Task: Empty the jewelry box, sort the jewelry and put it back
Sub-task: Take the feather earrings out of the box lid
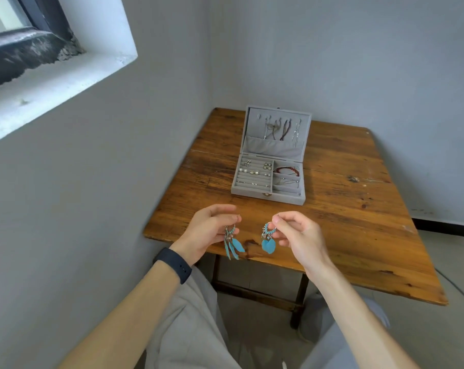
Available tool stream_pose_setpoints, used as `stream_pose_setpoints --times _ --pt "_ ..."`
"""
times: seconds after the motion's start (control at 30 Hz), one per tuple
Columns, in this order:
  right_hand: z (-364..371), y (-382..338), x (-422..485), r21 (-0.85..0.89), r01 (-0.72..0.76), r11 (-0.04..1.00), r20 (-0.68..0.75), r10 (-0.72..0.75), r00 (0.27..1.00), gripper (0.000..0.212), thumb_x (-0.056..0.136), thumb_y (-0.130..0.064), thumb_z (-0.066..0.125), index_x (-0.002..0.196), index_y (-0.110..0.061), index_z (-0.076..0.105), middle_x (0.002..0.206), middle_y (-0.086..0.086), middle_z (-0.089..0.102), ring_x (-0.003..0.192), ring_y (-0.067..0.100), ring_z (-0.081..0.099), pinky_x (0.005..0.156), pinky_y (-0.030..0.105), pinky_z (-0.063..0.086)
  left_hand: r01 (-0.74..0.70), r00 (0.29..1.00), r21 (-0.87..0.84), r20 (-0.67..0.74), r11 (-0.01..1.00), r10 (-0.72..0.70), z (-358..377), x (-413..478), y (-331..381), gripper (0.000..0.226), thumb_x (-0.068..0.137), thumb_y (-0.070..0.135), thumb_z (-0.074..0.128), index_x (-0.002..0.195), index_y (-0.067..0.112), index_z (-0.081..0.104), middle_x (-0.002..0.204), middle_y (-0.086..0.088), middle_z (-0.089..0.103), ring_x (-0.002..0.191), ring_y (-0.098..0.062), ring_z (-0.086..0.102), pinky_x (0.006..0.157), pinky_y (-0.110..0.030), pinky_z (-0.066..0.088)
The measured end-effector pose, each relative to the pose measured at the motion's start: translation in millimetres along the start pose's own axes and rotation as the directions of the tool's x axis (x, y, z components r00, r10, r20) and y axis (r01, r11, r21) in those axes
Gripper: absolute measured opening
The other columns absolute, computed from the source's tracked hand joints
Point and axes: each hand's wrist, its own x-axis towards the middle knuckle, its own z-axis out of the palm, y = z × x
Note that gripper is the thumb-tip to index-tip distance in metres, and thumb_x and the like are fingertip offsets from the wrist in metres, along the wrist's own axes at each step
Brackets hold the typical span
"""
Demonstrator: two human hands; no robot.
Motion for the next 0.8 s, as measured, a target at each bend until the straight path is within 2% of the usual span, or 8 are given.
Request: stream_pose_setpoints --times 0.07,0.2,0.37,0.47,0.57,0.7,0.8 --pt "9 -4 -1 -0.035 0.032 0.999 0.051 -0.031 0.998 0.007 0.094 -0.029 0.067 0.099 -0.025 0.071 0.089 -0.010 0.076 0.082 0.006 0.072 0.065 0.020 0.054 -0.040 0.998 0.093 -0.047 0.995 0.045 -14 -4 2 0.030 0.089 0.021 0.072 0.118 0.029 0.066 0.103 0.005 0.077 0.098 -0.012 0.073 0.090 -0.035 0.054" --pt "31 -9 -5 -0.125 0.106 0.987 0.163 -0.085 0.983 0.005 0.092 -0.027 0.069 0.097 -0.026 0.070 0.088 -0.011 0.076 0.084 0.005 0.072 0.070 0.024 0.058 -0.089 0.985 0.219 -0.124 0.972 0.118 -42 -16 1 0.024 0.090 0.022 0.072 0.110 0.034 0.070 0.098 0.012 0.077 0.098 -0.002 0.070 0.082 -0.022 0.052" --pt "62 -11 -11 -0.181 0.215 0.960 0.329 -0.147 0.933 0.003 0.091 -0.029 0.070 0.094 -0.030 0.071 0.087 -0.015 0.075 0.083 0.005 0.071 0.077 0.028 0.059 -0.101 0.978 0.266 -0.151 0.959 0.145 -70 -30 -5 0.026 0.090 0.012 0.072 0.109 0.029 0.070 0.097 0.005 0.078 0.088 -0.010 0.073 0.083 -0.032 0.058" --pt "79 -7 -12 -0.189 0.209 0.960 0.430 -0.110 0.896 0.002 0.091 -0.035 0.070 0.091 -0.034 0.070 0.087 -0.013 0.076 0.082 0.005 0.072 0.082 0.032 0.056 -0.086 0.984 0.311 -0.123 0.946 0.130 -81 -34 -10 0.028 0.089 0.010 0.072 0.110 0.028 0.070 0.097 0.005 0.078 0.088 -0.015 0.074 0.082 -0.032 0.059" --pt "92 3 -4 -0.247 0.195 0.949 0.431 -0.073 0.900 0.003 0.090 -0.039 0.070 0.089 -0.036 0.070 0.084 -0.014 0.076 0.081 0.002 0.071 0.084 0.031 0.054 -0.089 0.988 0.383 -0.085 0.919 0.131 -88 -31 -17 0.028 0.089 0.012 0.072 0.110 0.031 0.069 0.095 0.008 0.078 0.089 -0.013 0.073 0.076 -0.025 0.057" --pt "105 9 19 -0.376 0.182 0.908 0.344 -0.046 0.938 0.003 0.091 -0.042 0.068 0.089 -0.040 0.068 0.082 -0.025 0.073 0.083 -0.010 0.065 0.072 0.018 0.046 -0.096 0.973 0.482 -0.139 0.871 0.184 -89 -8 -19 0.025 0.084 0.024 0.079 0.105 0.035 0.072 0.093 0.012 0.077 0.093 -0.003 0.071 0.089 -0.031 0.056" --pt "113 9 37 -0.412 0.199 0.889 0.301 -0.074 0.951 0.002 0.091 -0.040 0.068 0.089 -0.039 0.069 0.083 -0.023 0.073 0.083 -0.012 0.064 0.069 0.014 0.044 -0.098 0.967 0.529 -0.148 0.843 0.205 -88 12 -15 0.024 0.085 0.025 0.079 0.104 0.036 0.071 0.093 0.016 0.076 0.090 0.005 0.069 0.087 -0.025 0.056"
